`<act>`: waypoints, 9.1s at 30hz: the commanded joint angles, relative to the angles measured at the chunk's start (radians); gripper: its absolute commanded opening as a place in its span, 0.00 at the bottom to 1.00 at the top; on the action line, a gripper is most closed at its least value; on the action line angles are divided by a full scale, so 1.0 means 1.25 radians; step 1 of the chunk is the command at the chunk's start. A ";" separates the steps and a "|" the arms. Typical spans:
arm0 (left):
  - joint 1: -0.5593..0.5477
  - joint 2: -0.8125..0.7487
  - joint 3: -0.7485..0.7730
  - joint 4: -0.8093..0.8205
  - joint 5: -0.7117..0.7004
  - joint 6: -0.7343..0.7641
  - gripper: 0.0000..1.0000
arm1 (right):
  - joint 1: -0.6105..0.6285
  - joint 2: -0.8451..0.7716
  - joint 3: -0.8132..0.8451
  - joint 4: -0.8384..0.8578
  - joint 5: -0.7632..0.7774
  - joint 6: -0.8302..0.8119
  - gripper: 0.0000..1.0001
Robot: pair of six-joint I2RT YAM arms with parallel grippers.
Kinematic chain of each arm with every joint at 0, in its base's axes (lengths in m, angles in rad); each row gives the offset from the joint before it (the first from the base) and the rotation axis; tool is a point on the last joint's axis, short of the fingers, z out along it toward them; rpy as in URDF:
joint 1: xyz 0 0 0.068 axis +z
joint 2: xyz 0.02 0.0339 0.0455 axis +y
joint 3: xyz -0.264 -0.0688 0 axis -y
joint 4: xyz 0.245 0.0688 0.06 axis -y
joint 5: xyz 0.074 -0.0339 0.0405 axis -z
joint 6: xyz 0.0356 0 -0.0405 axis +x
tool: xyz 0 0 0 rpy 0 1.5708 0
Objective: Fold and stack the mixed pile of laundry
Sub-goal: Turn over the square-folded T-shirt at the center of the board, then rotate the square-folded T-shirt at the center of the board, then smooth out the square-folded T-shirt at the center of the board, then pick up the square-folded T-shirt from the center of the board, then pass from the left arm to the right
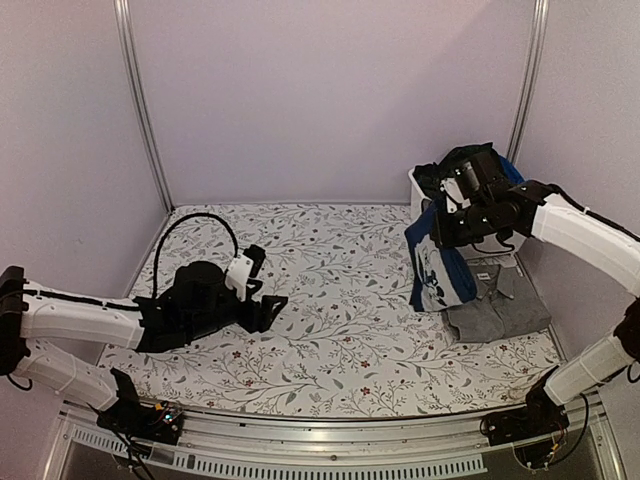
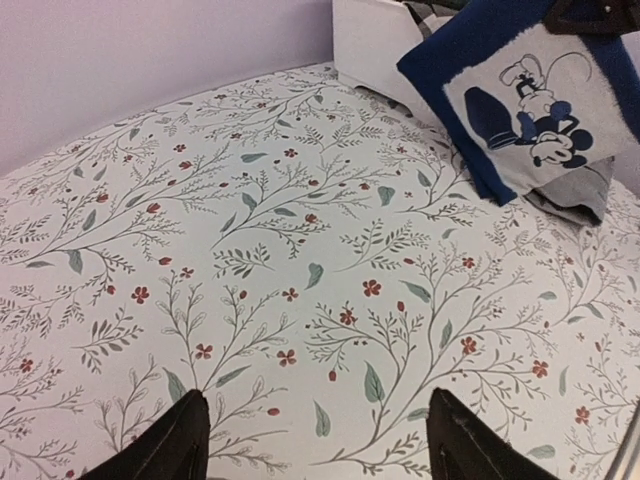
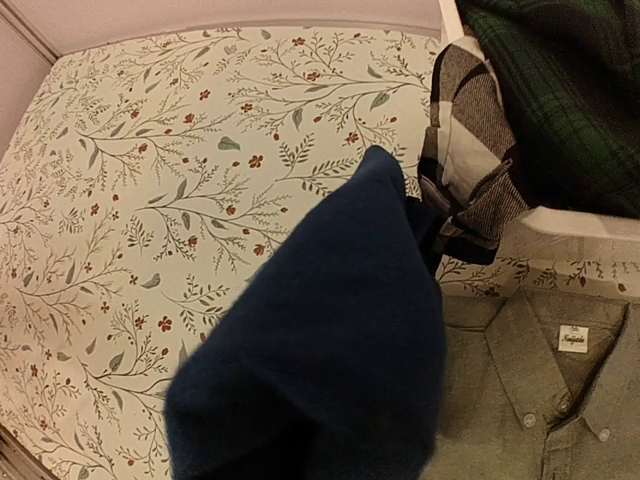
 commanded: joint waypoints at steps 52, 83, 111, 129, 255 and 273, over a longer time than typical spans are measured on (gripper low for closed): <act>0.135 0.074 -0.084 -0.073 0.244 -0.478 0.39 | 0.113 0.650 0.210 0.266 -0.541 -0.131 0.52; 0.372 0.159 0.070 -0.067 0.506 -0.203 0.46 | 0.190 0.218 -0.227 0.378 -0.367 -0.051 0.46; 0.288 0.325 0.159 -0.094 0.496 -0.115 0.35 | 0.178 0.346 -0.145 0.274 -0.335 -0.148 0.06; 0.273 0.371 0.163 -0.081 0.468 -0.092 0.33 | 0.125 0.432 -0.078 0.244 -0.310 -0.196 0.02; -0.306 0.454 0.384 -0.059 0.036 0.347 0.00 | 0.129 0.333 -0.544 1.074 -0.597 0.725 0.64; -0.313 0.430 0.356 -0.033 -0.006 0.320 0.18 | 0.129 0.418 -0.406 0.923 -0.565 0.650 0.00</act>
